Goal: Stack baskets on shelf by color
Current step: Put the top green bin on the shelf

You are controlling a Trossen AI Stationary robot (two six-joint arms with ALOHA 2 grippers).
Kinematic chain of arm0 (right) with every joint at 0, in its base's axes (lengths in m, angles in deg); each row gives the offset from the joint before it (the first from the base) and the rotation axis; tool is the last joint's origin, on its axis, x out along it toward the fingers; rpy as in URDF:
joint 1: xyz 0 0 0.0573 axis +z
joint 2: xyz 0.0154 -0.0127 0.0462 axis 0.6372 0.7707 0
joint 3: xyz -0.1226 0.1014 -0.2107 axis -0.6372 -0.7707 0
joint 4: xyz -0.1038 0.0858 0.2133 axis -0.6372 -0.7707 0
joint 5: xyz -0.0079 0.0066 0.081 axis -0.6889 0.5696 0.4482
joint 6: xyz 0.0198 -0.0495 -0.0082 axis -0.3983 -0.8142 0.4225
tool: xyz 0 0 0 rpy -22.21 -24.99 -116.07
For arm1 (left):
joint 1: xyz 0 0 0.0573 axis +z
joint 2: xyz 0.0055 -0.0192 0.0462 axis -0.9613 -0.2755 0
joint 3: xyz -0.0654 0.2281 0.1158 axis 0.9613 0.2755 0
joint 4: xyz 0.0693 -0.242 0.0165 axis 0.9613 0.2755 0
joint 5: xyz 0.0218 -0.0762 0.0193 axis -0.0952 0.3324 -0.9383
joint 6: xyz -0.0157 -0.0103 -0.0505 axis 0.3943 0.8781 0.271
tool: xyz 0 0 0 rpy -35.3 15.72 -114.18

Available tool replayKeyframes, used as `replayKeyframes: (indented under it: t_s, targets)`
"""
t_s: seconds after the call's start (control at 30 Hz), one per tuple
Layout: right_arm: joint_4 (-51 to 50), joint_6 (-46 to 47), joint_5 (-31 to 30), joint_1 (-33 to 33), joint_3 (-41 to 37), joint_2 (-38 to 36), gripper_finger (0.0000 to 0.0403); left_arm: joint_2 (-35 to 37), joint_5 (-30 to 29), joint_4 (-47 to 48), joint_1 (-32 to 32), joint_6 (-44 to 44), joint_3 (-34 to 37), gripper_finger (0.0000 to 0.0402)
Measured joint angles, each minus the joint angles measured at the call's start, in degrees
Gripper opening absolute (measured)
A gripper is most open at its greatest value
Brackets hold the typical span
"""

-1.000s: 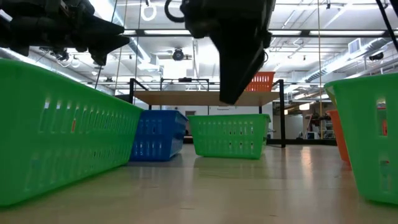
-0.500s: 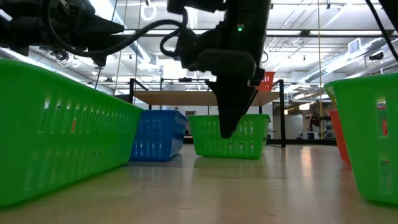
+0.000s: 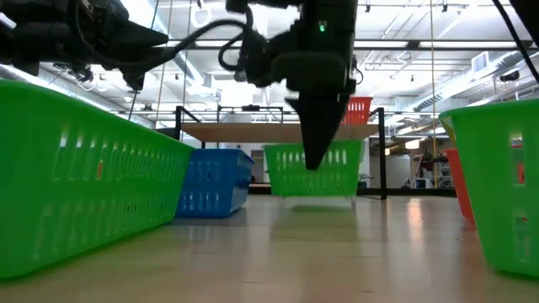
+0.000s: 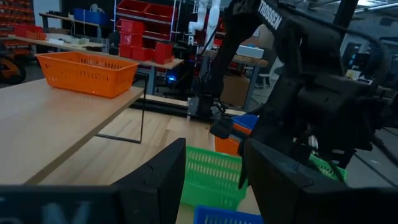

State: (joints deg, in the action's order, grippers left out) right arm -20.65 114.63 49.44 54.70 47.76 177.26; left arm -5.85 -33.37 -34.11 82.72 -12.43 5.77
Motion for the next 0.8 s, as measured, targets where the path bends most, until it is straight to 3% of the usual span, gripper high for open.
replayKeyframes:
  t_s: [0.2,0.5,0.8]
  targets:
    - [-8.1,-2.9,-1.8,0.0,10.2,0.0,0.0014,0.0,0.0,0.0,0.0,0.0,0.0,0.0172]
    - [-17.4,-13.7,-10.1,-1.2,27.5,-0.1,0.0012,0.0,0.0,0.0,0.0,0.2,0.0,0.0172]
    - [-19.3,-28.1,-10.5,-8.0,31.7,-0.1,0.0011,0.0,0.0,-0.2,0.0,1.4,0.0,0.0172]
